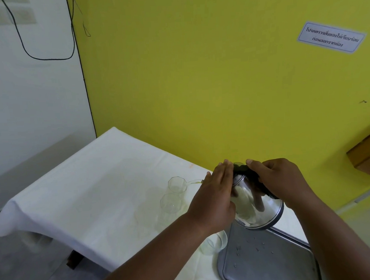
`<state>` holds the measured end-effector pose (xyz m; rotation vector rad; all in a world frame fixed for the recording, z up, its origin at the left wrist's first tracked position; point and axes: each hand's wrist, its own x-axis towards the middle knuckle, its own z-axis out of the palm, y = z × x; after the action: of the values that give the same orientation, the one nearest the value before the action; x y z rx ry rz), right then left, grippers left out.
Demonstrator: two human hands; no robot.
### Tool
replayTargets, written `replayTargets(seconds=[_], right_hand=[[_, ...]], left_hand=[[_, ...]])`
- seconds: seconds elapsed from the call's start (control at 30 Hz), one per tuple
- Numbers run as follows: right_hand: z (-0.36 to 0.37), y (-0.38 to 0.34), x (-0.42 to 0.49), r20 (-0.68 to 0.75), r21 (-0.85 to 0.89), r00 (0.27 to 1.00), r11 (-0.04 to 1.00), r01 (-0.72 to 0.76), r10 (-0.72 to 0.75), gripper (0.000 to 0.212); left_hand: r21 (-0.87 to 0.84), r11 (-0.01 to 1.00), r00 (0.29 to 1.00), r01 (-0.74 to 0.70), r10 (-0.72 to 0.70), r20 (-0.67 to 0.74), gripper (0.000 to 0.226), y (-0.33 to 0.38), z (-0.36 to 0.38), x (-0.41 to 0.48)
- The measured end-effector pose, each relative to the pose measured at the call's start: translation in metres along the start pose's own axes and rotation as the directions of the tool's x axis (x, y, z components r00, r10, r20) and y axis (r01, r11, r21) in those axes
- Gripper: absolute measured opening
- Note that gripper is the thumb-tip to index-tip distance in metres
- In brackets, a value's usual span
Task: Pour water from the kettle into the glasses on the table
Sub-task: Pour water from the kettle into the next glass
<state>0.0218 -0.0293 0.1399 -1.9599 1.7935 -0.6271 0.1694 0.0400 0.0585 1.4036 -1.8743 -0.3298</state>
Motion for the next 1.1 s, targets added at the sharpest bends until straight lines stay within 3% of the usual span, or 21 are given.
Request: replayTargets(seconds=[0.23,0.33,0.57,0.7,0.87,1.1], right_hand=[[0.005,0.005,0.003,-0.01,0.047,1.0,0.999,0.026,-0.026,0.057],[0.014,0.016,-0.001,-0.03,0.175,0.999,0.985,-0.01,0.016,0.06],[0.052,0.046,-0.027,-0.03,0.592,0.979,0.793,-0.146,0.203,0.051],[0.062,0.056,-0.038,-0.015,0.695,0.966,0.698,-0.175,0.257,0.071],[0.057,0.07,-0.051,-0.051,0.703,0.974,0.7,-0.121,0.219,0.083],[0.032,0.09,-0.076,0.062,0.42,0.993,0.9,-0.117,0.1,0.059]], left_hand=[[0.012,1.0,1.0,-0.006,0.006,0.002,0.082,-0.003,0.002,0.002],[0.032,0.999,1.0,-0.027,0.027,-0.001,0.079,-0.002,0.0,0.003],[0.156,0.983,0.994,-0.102,0.094,0.057,0.072,-0.001,0.008,0.0],[0.232,0.961,0.989,-0.15,0.142,0.051,0.073,0.001,0.012,-0.005],[0.237,0.957,0.985,-0.17,0.164,0.047,0.073,0.016,0.015,-0.019],[0.179,0.979,0.986,-0.098,0.071,0.148,0.074,0.027,0.038,-0.051]])
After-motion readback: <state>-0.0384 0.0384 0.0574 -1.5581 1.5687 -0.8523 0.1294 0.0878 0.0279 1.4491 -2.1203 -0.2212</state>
